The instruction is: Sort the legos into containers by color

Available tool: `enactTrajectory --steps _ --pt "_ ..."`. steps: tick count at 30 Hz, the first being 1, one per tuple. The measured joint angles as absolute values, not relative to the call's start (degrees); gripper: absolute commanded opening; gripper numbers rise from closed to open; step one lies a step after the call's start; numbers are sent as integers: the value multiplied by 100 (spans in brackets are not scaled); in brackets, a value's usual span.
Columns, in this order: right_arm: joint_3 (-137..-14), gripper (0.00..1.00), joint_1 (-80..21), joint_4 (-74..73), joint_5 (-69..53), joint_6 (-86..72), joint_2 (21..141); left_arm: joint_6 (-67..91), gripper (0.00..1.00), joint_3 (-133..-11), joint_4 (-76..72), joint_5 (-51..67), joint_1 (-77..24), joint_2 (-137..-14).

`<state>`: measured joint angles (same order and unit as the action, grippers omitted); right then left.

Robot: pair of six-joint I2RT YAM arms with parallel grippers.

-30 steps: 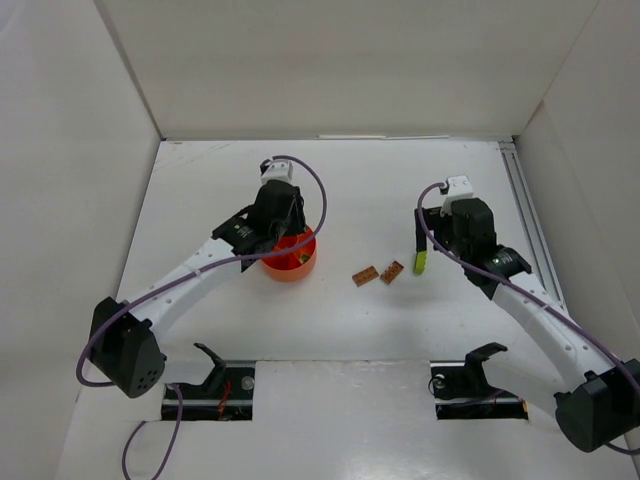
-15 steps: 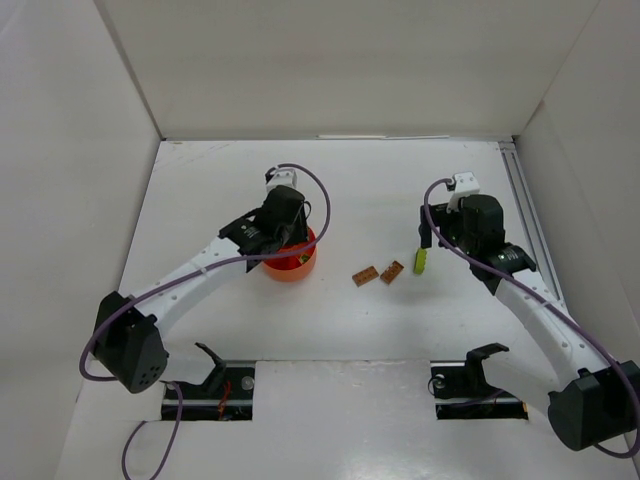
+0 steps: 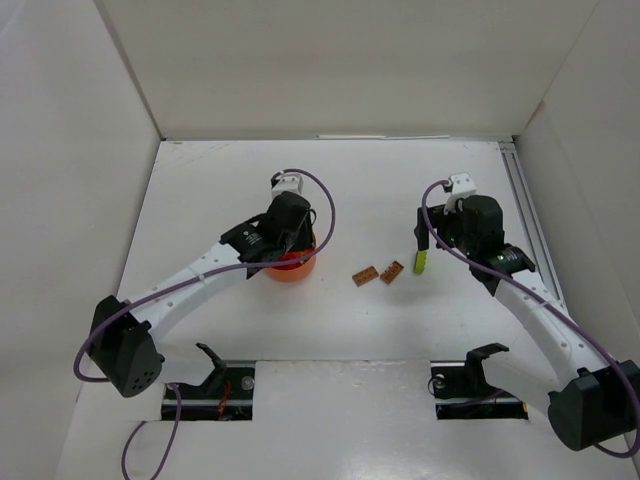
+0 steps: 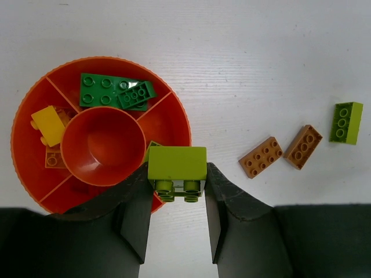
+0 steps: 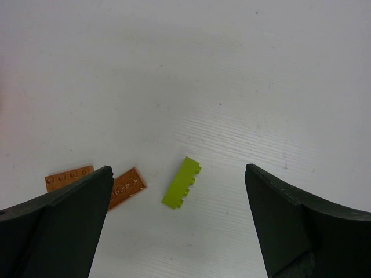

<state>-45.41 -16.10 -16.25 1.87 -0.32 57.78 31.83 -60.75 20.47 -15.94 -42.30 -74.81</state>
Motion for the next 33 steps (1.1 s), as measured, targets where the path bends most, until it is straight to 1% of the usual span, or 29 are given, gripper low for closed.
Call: enactTrajectory --steps 24,33 --pt "-4493 100 -1610 -1603 102 -23 5714 3197 0 -5996 2082 -1704 -4230 -7105" --pt "-4493 100 -1610 -1599 102 -23 5714 3354 0 -6289 2655 -2403 -4171 -7065"
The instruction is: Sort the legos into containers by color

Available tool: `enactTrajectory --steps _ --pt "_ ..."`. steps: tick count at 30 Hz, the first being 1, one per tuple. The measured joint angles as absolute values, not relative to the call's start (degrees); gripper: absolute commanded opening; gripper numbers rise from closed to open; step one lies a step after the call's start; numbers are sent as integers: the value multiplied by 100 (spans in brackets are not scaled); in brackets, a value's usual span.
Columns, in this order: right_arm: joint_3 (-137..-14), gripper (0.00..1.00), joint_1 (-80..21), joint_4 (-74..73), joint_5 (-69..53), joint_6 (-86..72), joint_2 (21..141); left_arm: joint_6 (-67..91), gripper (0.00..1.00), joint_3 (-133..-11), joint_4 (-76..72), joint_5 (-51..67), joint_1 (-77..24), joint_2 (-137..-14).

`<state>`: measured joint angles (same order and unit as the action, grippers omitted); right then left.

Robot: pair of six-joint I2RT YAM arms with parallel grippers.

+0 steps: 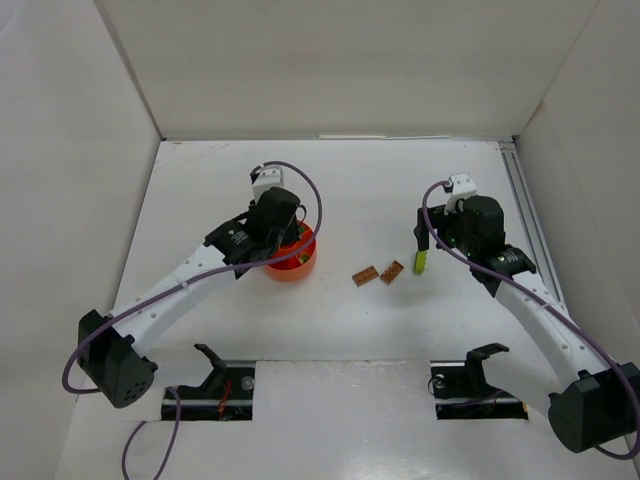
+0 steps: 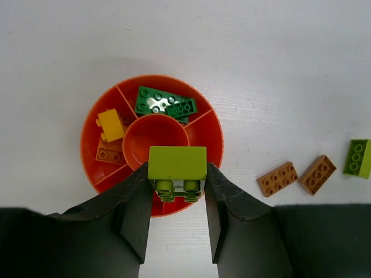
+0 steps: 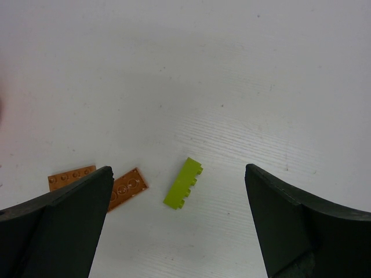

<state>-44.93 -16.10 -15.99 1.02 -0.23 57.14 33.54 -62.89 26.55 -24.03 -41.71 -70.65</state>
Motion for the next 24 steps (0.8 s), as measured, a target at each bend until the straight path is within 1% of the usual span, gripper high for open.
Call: enactTrajectory --steps 6,24 --pt "-4493 100 -1610 -1599 102 -23 5714 3420 0 -6698 2812 -2687 -4005 -7039" --pt "-4493 100 -1610 -1594 102 -23 5708 3411 0 -6722 2908 -2744 -4005 -6952"
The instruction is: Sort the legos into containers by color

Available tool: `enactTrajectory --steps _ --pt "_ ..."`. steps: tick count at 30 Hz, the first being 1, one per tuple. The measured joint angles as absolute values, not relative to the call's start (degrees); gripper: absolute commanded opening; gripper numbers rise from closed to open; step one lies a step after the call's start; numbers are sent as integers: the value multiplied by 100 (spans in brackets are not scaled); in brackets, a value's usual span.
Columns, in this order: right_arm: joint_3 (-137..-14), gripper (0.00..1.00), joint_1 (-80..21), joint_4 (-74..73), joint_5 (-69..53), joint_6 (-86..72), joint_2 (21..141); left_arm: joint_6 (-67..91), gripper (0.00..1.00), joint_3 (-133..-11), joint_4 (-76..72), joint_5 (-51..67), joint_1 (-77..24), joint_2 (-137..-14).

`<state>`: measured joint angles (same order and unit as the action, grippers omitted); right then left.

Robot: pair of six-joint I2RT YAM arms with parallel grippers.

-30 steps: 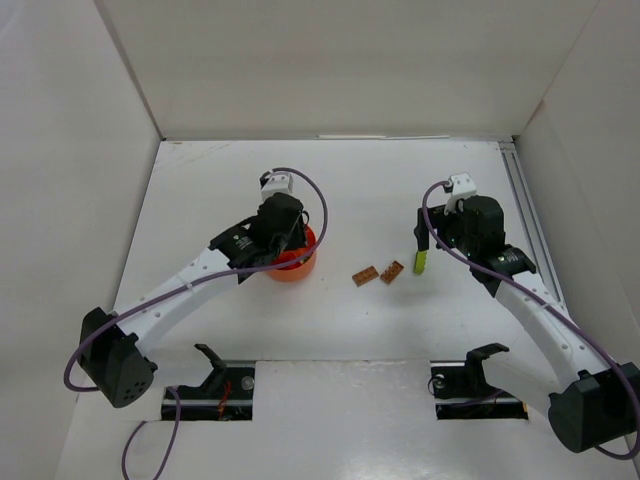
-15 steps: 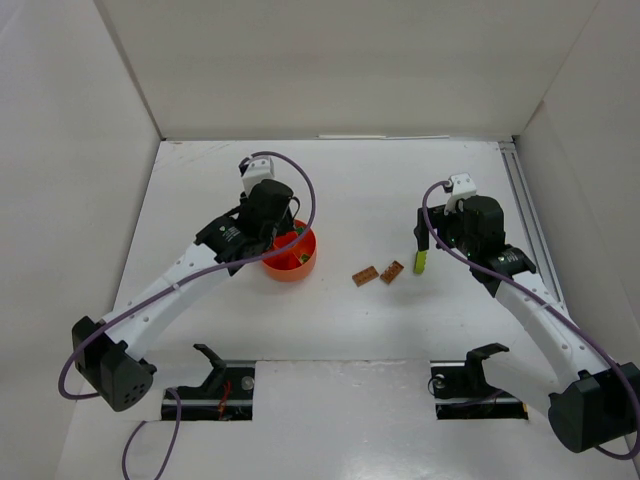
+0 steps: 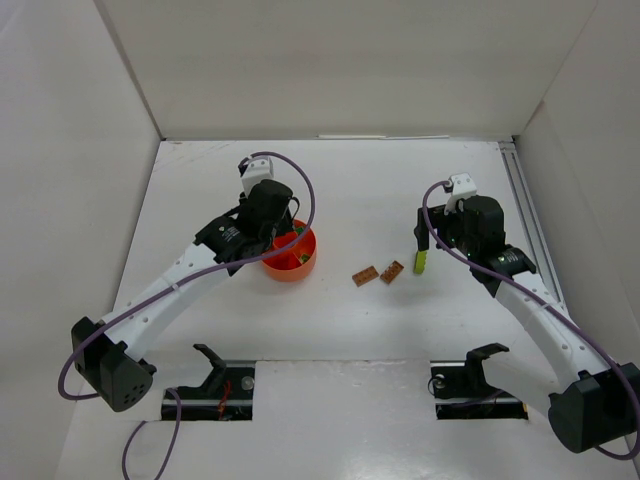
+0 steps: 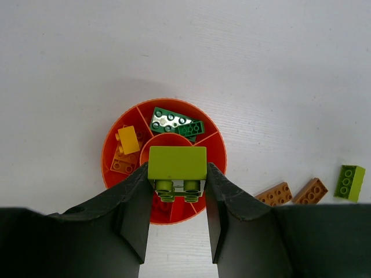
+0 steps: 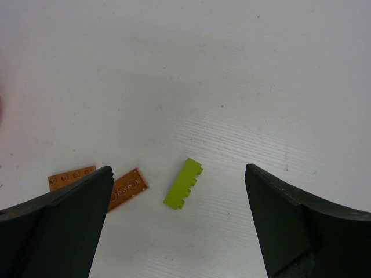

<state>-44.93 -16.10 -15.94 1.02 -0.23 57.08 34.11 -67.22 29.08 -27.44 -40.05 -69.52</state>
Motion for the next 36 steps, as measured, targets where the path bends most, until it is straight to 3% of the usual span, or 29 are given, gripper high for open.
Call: enactTrajectory --steps 36 --pt "-4453 100 -1610 -1584 58 -23 5664 2998 0 -6455 2294 -1813 -4014 -7389"
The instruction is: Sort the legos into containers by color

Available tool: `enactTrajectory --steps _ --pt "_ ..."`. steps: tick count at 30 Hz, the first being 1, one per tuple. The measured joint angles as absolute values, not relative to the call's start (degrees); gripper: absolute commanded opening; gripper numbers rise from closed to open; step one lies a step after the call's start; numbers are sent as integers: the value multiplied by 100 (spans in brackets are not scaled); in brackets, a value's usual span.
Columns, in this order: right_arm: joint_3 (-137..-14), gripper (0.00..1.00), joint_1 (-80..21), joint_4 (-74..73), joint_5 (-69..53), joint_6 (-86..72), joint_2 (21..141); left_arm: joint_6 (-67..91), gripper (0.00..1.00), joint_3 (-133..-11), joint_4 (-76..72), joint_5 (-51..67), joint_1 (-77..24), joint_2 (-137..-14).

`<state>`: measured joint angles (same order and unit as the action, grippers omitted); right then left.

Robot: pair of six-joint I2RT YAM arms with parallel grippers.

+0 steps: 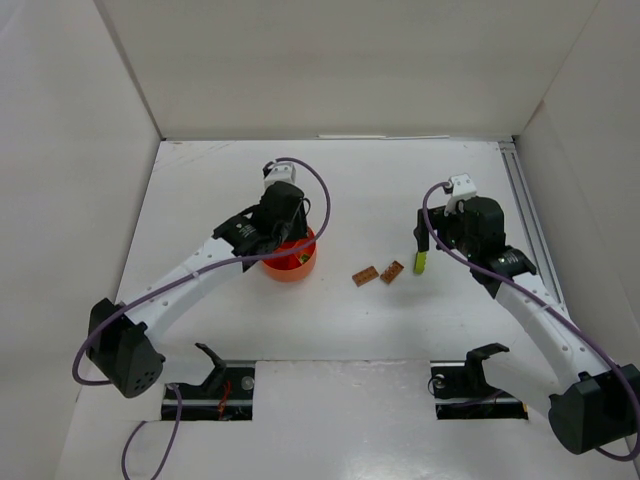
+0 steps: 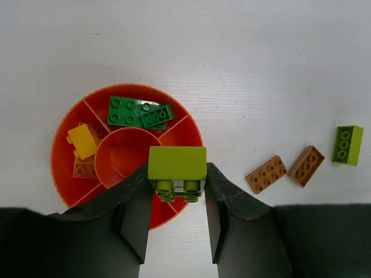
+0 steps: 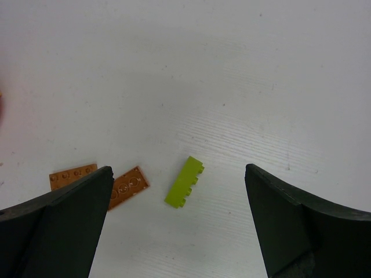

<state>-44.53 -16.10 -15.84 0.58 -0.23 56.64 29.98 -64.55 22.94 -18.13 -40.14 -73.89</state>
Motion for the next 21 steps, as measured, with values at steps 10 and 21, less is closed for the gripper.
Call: enactTrajectory --steps 10,21 --pt "-4414 100 -1610 -1586 25 -23 5666 2729 7 -6445 2163 -1603 -4187 -7872" --pt "-4414 100 -1610 -1584 -32 19 5666 2637 24 -6445 2213 -1581 -4206 -8180"
